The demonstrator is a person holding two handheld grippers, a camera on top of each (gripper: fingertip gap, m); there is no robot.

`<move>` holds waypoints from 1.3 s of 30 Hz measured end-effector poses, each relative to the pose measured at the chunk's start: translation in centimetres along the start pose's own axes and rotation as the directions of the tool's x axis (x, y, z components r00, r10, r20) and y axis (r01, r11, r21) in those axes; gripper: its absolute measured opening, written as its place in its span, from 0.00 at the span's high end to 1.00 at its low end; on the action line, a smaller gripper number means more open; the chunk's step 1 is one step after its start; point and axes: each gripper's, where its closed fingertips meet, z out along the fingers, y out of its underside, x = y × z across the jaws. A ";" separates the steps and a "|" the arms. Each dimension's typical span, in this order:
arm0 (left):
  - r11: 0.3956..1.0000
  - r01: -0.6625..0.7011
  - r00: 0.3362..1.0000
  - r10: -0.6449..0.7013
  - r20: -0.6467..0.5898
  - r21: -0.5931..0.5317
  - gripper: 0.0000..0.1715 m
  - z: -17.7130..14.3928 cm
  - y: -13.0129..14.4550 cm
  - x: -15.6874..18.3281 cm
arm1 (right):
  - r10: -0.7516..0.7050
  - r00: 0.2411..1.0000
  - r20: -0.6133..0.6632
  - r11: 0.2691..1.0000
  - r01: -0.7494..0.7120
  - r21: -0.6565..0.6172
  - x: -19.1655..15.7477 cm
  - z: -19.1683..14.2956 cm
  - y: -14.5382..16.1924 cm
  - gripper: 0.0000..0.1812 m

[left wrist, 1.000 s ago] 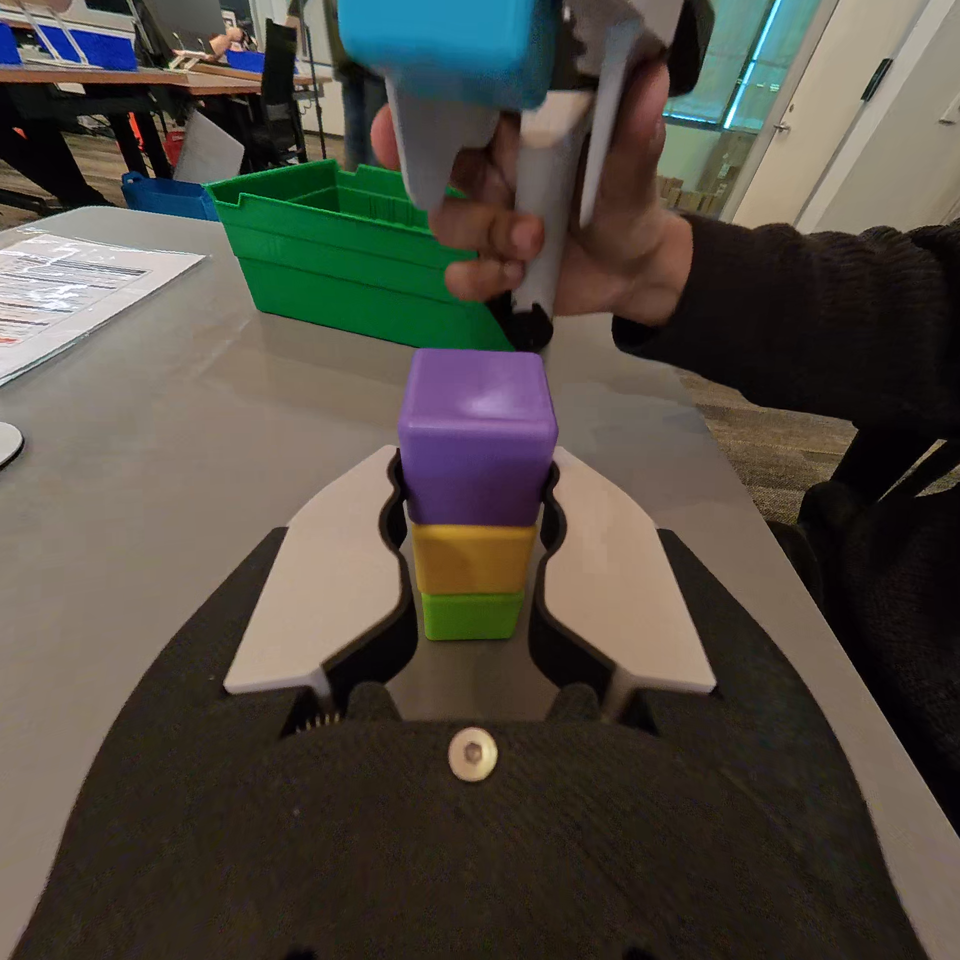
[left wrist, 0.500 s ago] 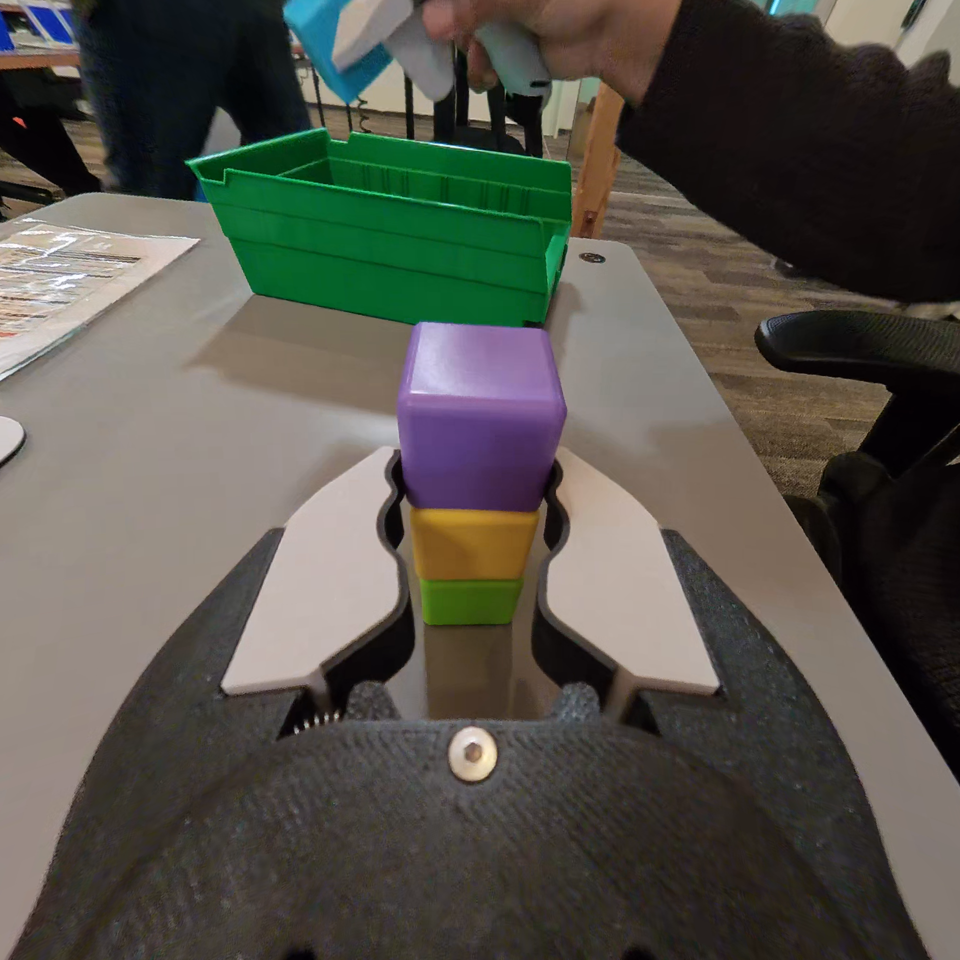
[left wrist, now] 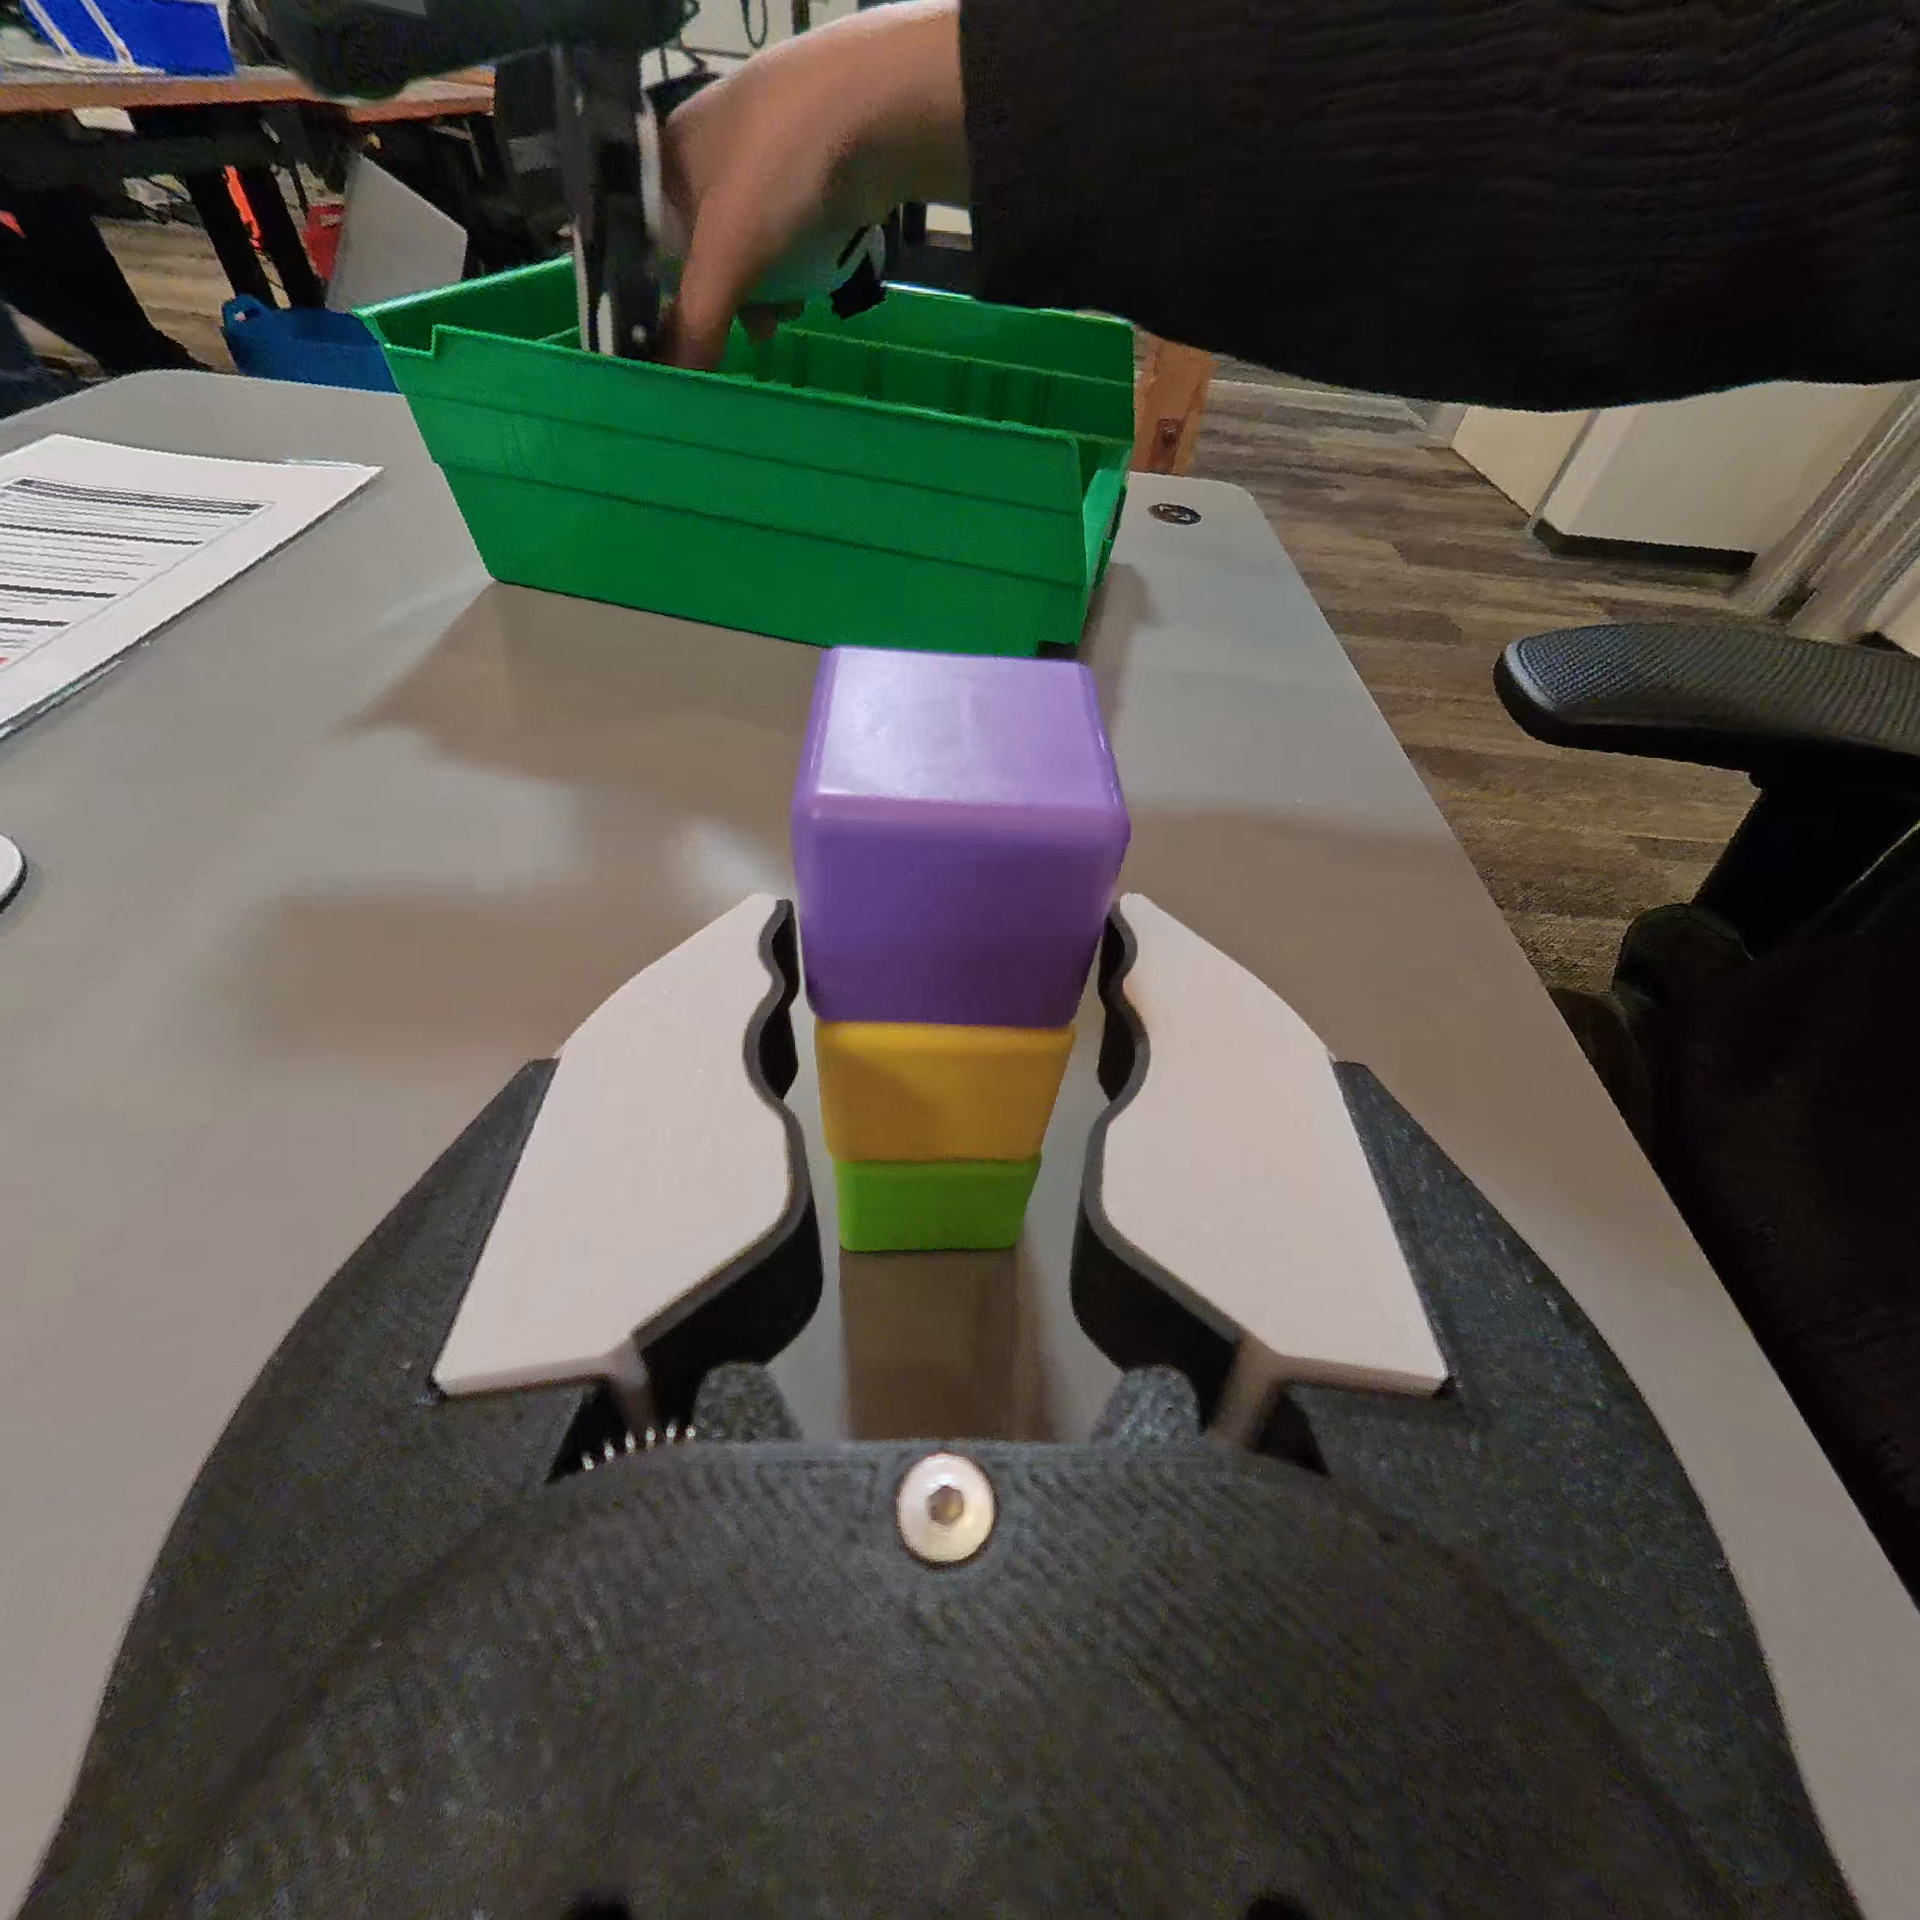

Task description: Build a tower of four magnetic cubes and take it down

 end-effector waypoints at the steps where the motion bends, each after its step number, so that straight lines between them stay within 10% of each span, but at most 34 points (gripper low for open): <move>1: 1.000 0.000 1.000 0.000 -0.003 0.003 0.68 0.0 -0.1 0.1 | 0.004 1.000 0.008 1.000 -0.004 -0.006 0.0 0.2 -0.1 0.71; 9: 1.000 0.012 1.000 -0.012 -0.010 -0.003 0.67 -0.1 0.2 -0.1 | -0.013 1.000 -0.016 0.999 0.014 0.051 0.8 -2.3 -0.4 0.62; 12: 1.000 0.007 1.000 -0.007 -0.001 -0.014 0.65 -0.4 0.2 -0.2 | 0.036 0.999 -0.001 0.946 -0.033 0.321 0.7 -7.8 -1.9 0.61; 16: 0.999 -0.011 1.000 0.012 0.022 -0.048 0.58 -0.4 0.6 -0.6 | -0.057 0.989 0.133 0.504 -0.086 0.859 -6.2 -20.8 -4.0 0.59; 18: 0.997 -0.011 1.000 0.012 0.027 -0.070 0.55 -0.3 1.1 -0.6 | -0.125 0.984 0.123 0.288 -0.082 0.954 -10.9 -25.2 -3.0 0.60; 21: 0.996 -0.004 0.999 0.008 0.038 -0.091 0.54 -0.1 1.3 -0.7 | -0.315 0.938 0.144 0.148 -0.101 0.984 -19.5 -27.3 -1.7 0.55; 28: 0.983 -0.024 0.997 0.038 0.072 -0.180 0.54 0.6 2.8 -0.6 | -0.660 0.722 0.208 0.023 -0.257 0.966 -32.1 -26.5 -0.7 0.51; 39: 0.974 -0.046 0.990 0.074 0.119 -0.222 0.55 1.3 3.2 -1.0 | -0.631 0.728 0.269 0.097 -0.270 0.958 -32.3 -21.3 -1.7 0.56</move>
